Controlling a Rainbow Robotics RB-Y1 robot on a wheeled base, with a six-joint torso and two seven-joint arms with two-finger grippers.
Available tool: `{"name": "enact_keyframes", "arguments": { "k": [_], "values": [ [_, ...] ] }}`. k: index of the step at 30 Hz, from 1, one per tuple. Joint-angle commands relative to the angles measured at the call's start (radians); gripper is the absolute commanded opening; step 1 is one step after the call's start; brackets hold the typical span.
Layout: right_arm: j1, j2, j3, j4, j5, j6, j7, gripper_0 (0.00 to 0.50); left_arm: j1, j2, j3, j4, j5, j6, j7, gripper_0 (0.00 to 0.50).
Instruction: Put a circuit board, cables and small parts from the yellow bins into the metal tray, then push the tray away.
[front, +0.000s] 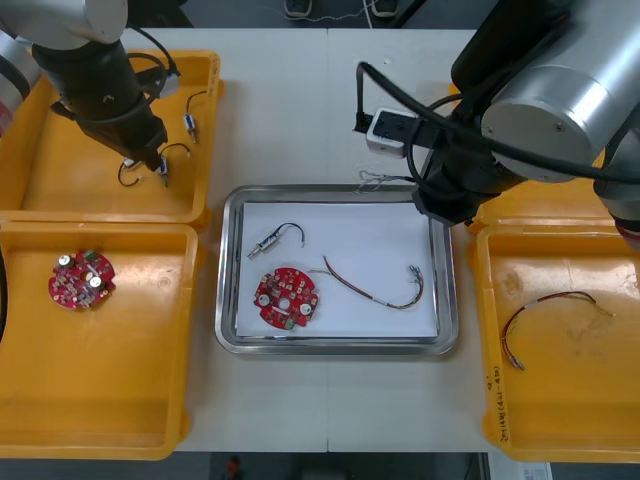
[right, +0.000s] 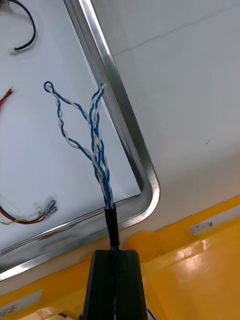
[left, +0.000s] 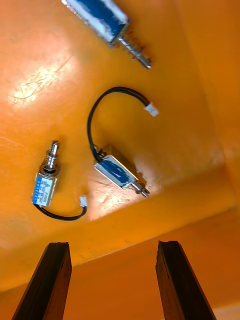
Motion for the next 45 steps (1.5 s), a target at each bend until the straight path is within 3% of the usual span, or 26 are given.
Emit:
{"name": "enact_keyframes", "arguments": {
  "k": [1,8,23,37,39,40,43,44,45],
  "values": [
    [0.004,0.029,0.026,0.049,0.023,-0.07,0.08,0.0,-0.064,0.039,0.025,0.034,-0.032,-0.049,-0.201,0.5],
    [0.005,0.043,0.082,0.125,0.048,-0.156,0.185,0.0,-0.062,0.025,0.025,0.06,-0.075,-0.087,-0.25,0.5],
    [0.062,0.046,0.282,0.17,0.135,-0.343,0.2,0.0,-0.062,-0.011,0.025,0.171,-0.077,-0.199,-0.293,0.5],
    [0.071,0.066,0.312,0.273,0.146,-0.417,0.224,0.003,-0.06,-0.048,0.025,0.247,-0.074,-0.308,-0.302,0.5],
    [0.073,0.066,0.312,0.273,0.146,-0.417,0.224,0.06,-0.062,-0.054,0.025,0.264,-0.07,-0.32,-0.303,0.5],
    [0.071,0.066,0.309,0.273,0.147,-0.417,0.224,0.122,-0.06,-0.057,0.025,0.27,-0.069,-0.328,-0.305,0.5],
    [0.071,0.066,0.309,0.273,0.154,-0.417,0.224,0.422,-0.059,-0.06,0.025,0.28,-0.069,-0.339,-0.307,0.5],
    [0.071,0.066,0.312,0.273,0.157,-0.417,0.224,0.422,-0.059,-0.062,0.025,0.284,-0.067,-0.342,-0.307,0.5],
    [0.071,0.065,0.309,0.273,0.158,-0.417,0.224,0.5,-0.059,-0.062,0.025,0.287,-0.067,-0.345,-0.308,0.5]
  ]
}}
